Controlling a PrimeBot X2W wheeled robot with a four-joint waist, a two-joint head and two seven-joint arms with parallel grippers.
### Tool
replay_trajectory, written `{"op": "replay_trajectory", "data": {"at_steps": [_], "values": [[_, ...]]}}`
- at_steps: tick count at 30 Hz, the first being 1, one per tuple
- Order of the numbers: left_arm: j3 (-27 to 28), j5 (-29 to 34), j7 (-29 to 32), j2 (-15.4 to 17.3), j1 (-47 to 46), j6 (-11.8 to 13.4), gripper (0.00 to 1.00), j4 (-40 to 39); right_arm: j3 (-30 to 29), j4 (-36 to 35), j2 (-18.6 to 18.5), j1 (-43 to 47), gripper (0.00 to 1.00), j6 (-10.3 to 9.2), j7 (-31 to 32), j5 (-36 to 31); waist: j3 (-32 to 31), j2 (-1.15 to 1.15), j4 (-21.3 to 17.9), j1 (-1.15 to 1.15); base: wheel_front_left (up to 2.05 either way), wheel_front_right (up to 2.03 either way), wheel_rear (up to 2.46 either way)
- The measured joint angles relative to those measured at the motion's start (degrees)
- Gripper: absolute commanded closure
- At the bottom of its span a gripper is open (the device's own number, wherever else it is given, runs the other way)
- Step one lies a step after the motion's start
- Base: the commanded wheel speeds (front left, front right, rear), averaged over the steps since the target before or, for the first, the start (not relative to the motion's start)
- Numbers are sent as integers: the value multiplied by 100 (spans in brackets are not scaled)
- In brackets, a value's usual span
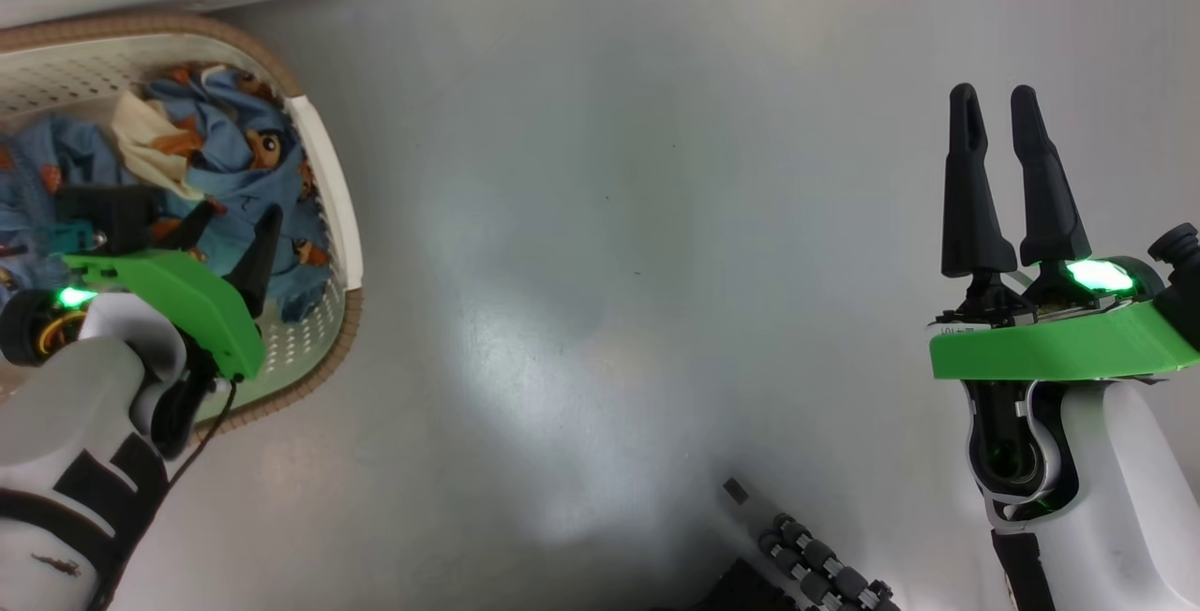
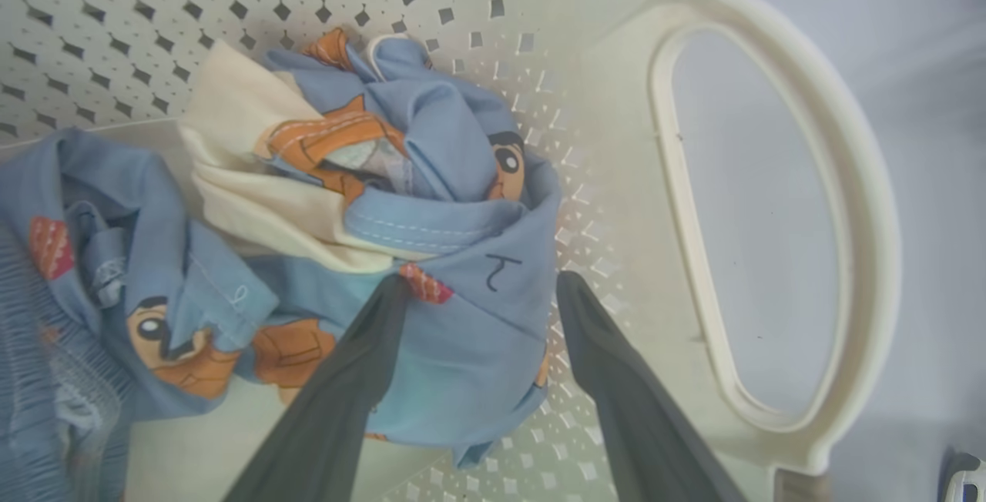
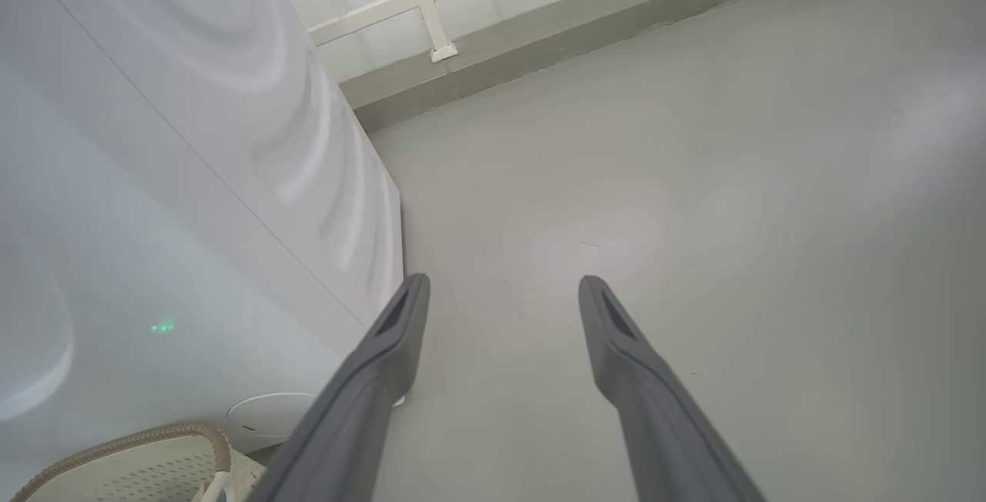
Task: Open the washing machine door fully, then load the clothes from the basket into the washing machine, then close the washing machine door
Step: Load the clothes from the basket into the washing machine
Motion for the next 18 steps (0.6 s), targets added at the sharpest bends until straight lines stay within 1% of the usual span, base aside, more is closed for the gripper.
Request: {"op": "replay_trajectory", "data": {"at_steps": [4,10,18], "values": [[-134,-71,-14,7,-130,0,0,164,0,-26,1,1,0,0,0,0,47,0,-51,0,0,0,0],[-218,-130,-201,-16,-350,0,0,686,-1,-55,2,2,0,0,0,0,98,0,-40,0,0,0,0],[-367,-286,-248,-34,-370,0,0,720,29,-113,3,2,0,0,0,35,127,0,-76,0,0,0,0]]}}
